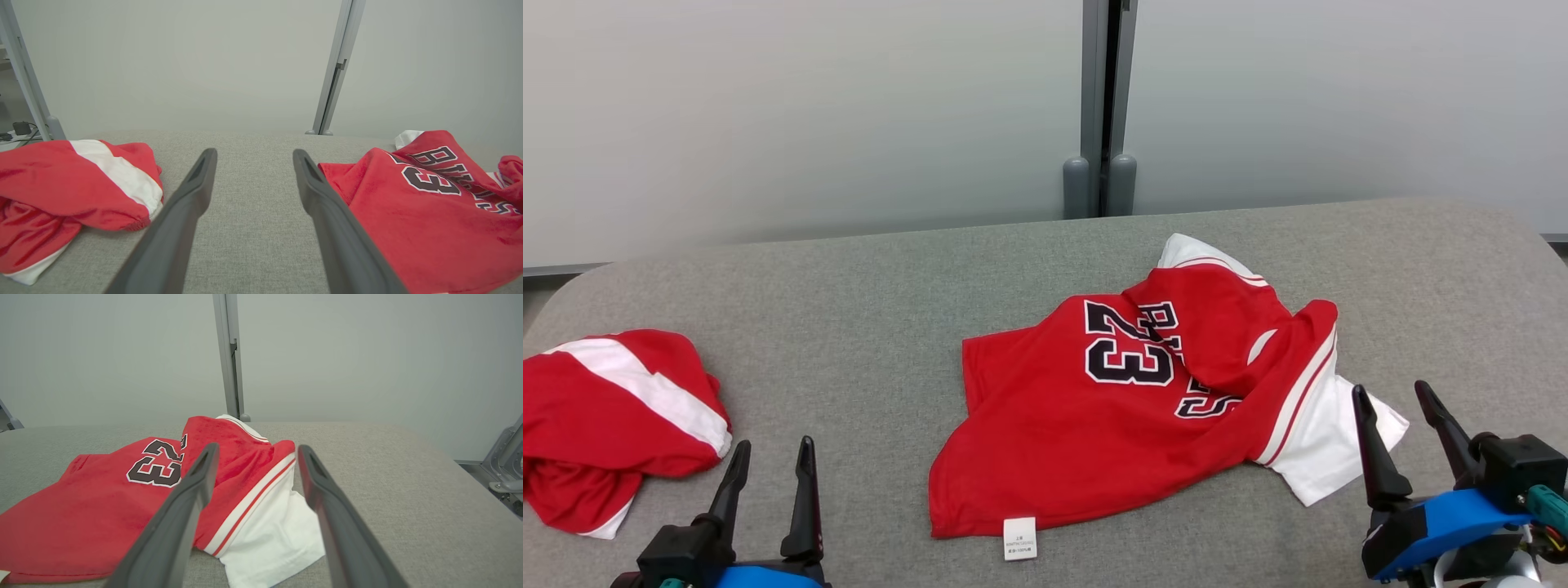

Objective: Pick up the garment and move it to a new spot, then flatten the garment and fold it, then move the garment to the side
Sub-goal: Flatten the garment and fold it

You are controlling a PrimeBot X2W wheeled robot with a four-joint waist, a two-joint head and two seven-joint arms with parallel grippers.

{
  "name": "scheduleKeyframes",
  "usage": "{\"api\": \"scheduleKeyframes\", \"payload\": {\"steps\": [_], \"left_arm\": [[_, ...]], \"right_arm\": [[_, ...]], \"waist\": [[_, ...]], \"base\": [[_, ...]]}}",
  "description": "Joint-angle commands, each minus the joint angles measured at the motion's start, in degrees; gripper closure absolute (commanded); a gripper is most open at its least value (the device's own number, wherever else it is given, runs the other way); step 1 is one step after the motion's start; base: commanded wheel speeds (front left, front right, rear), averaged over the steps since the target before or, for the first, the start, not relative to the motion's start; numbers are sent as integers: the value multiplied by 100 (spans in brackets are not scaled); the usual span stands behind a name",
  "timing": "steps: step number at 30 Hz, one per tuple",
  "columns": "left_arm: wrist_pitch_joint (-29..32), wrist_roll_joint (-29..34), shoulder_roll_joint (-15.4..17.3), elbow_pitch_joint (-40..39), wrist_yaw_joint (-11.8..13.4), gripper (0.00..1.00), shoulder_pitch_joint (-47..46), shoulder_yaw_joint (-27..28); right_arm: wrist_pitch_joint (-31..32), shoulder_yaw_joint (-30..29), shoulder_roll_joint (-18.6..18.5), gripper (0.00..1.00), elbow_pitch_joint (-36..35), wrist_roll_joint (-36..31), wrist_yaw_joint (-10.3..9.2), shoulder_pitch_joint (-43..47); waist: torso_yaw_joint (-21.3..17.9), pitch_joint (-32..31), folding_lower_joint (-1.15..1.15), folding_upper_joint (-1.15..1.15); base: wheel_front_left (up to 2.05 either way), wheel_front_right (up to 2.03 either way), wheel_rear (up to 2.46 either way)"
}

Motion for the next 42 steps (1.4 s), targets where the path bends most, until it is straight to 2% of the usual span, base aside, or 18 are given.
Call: {"api": "scheduleKeyframes", "payload": {"steps": [1,9,15,20,30,31,32,39,42], "left_arm": [[-17,-23,10,16,14,0,24,-15],[62,13,22,0,-38,0,-73,-188],[498,41,-63,140,-210,0,-216,-914],[896,-100,-205,611,-259,0,-360,-1325],[1443,-287,-184,1343,-273,0,-791,-1464],[1503,-297,-163,1386,-274,55,-815,-1488],[1586,-313,-153,1432,-275,100,-840,-1530],[1820,-519,-40,1374,-278,100,-944,-1803],[1786,-570,20,1285,-273,100,-978,-1880]], "right_arm": [[-3,-22,15,0,-20,34,1,25],[63,-69,56,0,-80,38,1,46],[182,-171,11,0,4,11,1,-111],[313,-355,-14,0,451,-48,1,-251],[362,-681,-123,0,1717,-322,1,-1227],[362,-712,-148,0,1826,-354,1,-1337],[372,-751,-167,0,1956,-381,1,-1448],[470,-1161,-170,0,2852,-620,1,-2142],[988,-1374,-127,0,3470,-780,-4,-2206]], "waist": [[3,0,1,0],[15,41,1,0],[23,211,1,0],[9,448,1,0],[-30,1129,1,0],[-24,1189,1,0],[-14,1244,1,0],[91,1618,1,0],[163,1665,1,0]], "base": [[0,0,0],[0,0,0],[0,0,0],[0,0,0],[0,0,0],[0,0,0],[0,0,0],[0,0,0],[0,0,0]]}}
